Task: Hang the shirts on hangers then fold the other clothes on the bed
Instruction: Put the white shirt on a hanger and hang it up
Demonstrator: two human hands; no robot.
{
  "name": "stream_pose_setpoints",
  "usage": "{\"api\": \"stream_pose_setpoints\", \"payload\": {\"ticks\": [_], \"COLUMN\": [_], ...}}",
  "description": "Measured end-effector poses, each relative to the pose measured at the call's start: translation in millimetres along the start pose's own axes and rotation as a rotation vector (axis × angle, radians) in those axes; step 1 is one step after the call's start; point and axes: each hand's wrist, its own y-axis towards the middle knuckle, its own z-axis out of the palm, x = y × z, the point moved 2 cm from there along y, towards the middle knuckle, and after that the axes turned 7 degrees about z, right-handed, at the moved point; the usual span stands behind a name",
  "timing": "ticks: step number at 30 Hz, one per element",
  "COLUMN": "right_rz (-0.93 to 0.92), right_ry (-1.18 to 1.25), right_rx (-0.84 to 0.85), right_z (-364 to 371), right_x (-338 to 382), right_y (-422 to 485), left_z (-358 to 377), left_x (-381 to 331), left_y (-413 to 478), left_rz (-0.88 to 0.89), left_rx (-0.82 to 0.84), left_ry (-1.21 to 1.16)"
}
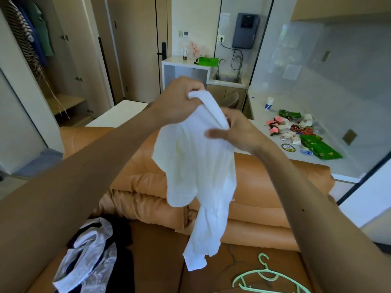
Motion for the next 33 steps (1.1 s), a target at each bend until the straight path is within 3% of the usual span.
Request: {"api": "stream_pose_setpoints", "payload": {"ticks": [2,9,14,18,23,27,33], "right_rz": [0.050,0.315,0.340,0.303,0.236,0.186,0.090], "right_ry": [-0.064,-0.227,-0.278,-0.338,-0.348,-0.332,-0.237], "right_rx": [0.027,-0.143,-0.305,-0.481,-0.572,-0.535,-0.304], "right_z": [3,-4,-30,-56,-72,-66,-24], "right_x": [-24,-82,-93,-88,-67,-50,-16], "right_y": [-8,-23,-27,-25,-21,-22,-19], "left_z": [-9,-39,-63,-77,-79,-72,-59], "left_x": [-3,6,28,53,66,54,13], "left_y": [5,5,-7,-18,-29,-29,-4], "left_rz": [-0.021,-0.046,-0.103,-0.127,-0.187,-0.179,-0.133], "left_rx": [-0.071,-0.215,-0.300,-0.274,-0.267,-0.257,-0.229], "left_ry": [0.025,0.152,0.229,0.331,0.316,0.167,0.003]}}
